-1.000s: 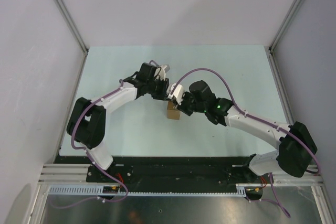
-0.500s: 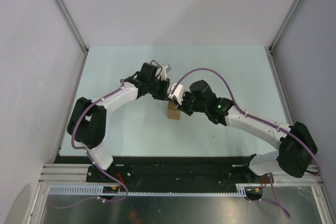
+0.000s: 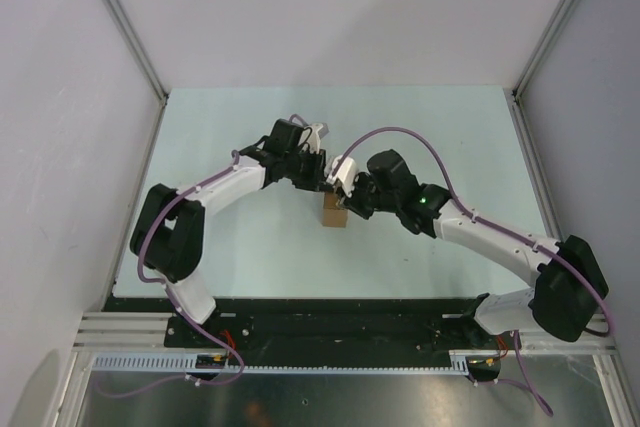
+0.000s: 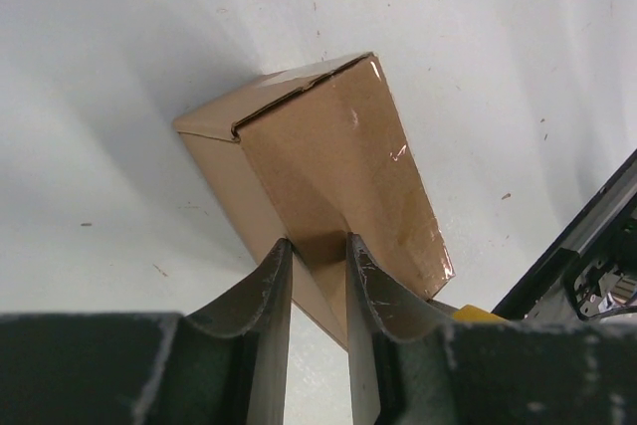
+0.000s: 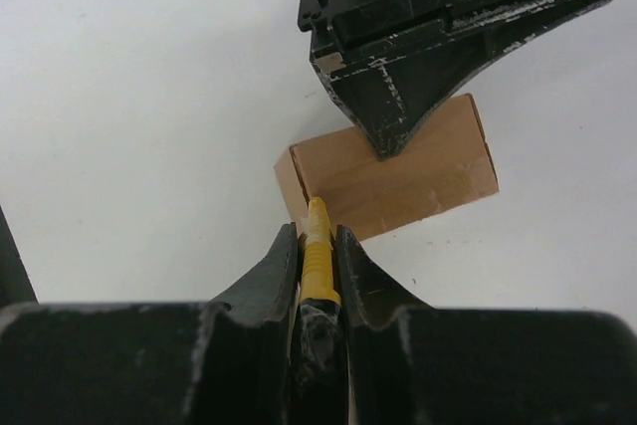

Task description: Unpack the express box

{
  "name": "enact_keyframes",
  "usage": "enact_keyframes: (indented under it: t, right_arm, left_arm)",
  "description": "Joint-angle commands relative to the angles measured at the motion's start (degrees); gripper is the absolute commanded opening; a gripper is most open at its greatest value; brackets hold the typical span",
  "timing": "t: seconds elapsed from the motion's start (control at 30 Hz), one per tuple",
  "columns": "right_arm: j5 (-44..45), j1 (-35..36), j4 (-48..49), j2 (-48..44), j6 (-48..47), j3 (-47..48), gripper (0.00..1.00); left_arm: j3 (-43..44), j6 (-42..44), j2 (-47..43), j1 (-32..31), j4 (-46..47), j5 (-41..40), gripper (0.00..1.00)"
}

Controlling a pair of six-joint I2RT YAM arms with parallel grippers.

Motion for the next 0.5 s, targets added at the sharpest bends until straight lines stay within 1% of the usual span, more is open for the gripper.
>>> enact_keyframes:
  t: [0.0, 0.27, 0.47]
  right_arm:
    - [4.9, -2.91, -10.93, -3.44, -1.11, 1.63, 0.0]
    - [-3.62, -3.0, -6.28, -4.94, 4.25, 3.56, 0.0]
    - [-4.95, -3.35, -4.86, -6.34, 6.18, 3.83, 0.0]
  left_arm:
    - [-3.86, 7.75, 5.94, 0.6, -11.52, -12.13, 0.17]
    - [-3.34, 7.39, 5.24, 0.52, -11.7, -10.81, 0.17]
    - [-3.07, 6.87, 4.45, 0.52, -11.7, -9.4, 0.18]
